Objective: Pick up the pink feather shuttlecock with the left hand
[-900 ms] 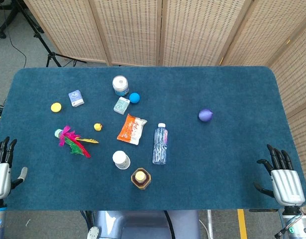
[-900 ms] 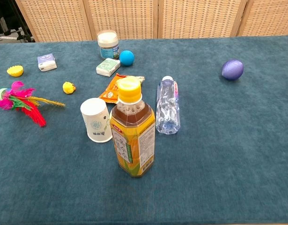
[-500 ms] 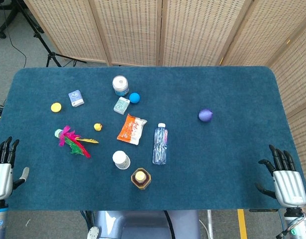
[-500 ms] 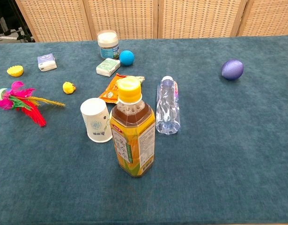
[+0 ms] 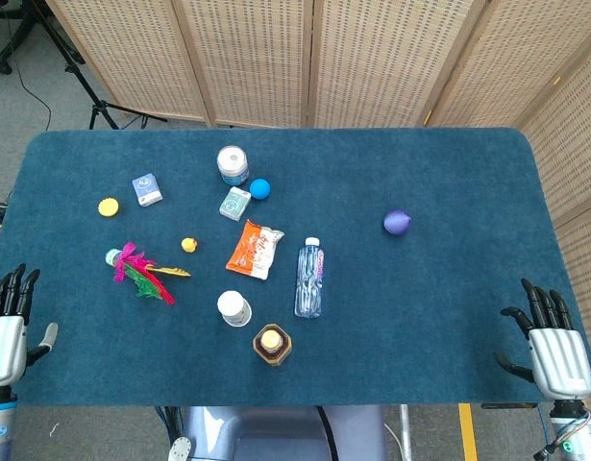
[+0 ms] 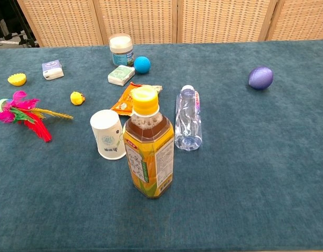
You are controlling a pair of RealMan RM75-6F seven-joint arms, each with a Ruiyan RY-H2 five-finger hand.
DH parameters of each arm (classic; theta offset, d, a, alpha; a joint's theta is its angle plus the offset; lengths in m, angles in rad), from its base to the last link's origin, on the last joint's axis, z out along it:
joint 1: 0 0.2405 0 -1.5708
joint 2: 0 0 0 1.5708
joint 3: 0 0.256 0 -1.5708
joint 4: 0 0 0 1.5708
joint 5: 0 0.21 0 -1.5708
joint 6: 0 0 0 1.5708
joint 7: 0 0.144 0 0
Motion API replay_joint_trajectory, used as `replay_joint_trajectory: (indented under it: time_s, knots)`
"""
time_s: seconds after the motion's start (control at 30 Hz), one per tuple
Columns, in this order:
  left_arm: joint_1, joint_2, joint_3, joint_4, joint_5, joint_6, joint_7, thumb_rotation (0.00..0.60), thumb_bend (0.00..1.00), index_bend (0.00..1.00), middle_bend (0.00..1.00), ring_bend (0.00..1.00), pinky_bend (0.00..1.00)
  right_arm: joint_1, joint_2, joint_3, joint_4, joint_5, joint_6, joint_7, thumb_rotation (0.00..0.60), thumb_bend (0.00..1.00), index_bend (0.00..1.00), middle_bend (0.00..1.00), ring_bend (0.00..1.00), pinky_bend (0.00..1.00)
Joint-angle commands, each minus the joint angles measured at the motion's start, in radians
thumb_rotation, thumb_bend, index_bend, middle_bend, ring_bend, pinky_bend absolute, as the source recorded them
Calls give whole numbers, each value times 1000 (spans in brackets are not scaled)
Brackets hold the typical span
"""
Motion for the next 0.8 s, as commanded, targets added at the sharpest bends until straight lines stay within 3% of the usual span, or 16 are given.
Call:
replay_joint_trajectory:
  time_s: [0.03, 0.6, 0.8]
  knots:
    - [0, 1, -1, -1, -1, 0, -1, 600, 327, 0, 0, 62, 104, 2, -2, 0, 2, 2, -4, -2, 600, 208, 315, 0, 0, 0]
    - [-4, 12, -9, -35, -22, -16, -2, 600, 327, 4, 0, 62, 104, -2, 4, 1, -9, -3, 7, 5, 600, 208, 315, 0, 0, 0]
    - [-38, 79, -25, -119, -42, -75, 35, 600, 329, 111, 0, 62, 104, -3, 8, 4, -11, -6, 14, 16, 600, 208, 315, 0, 0, 0]
